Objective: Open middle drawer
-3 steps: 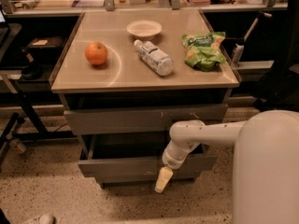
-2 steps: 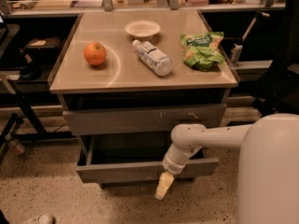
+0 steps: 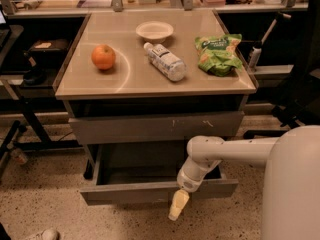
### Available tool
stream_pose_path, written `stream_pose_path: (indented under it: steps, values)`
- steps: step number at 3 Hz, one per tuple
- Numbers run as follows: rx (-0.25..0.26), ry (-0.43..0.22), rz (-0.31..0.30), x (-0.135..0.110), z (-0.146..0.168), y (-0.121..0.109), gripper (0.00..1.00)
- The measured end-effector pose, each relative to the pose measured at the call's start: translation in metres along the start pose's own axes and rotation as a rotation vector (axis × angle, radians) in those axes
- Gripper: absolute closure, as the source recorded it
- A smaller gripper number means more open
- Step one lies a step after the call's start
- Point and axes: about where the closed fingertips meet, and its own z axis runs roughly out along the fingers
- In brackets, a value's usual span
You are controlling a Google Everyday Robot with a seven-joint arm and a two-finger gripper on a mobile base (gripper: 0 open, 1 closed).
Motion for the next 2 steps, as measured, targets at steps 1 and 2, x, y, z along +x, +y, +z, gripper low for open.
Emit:
stream_pose_path:
  steps: [1, 2]
  values:
    - [-0.053, 0.002, 0.005, 0.011, 0.001, 0.020, 0.00]
    - [-0.137, 0.004, 0.003, 0.030, -0.005, 0.059, 0.00]
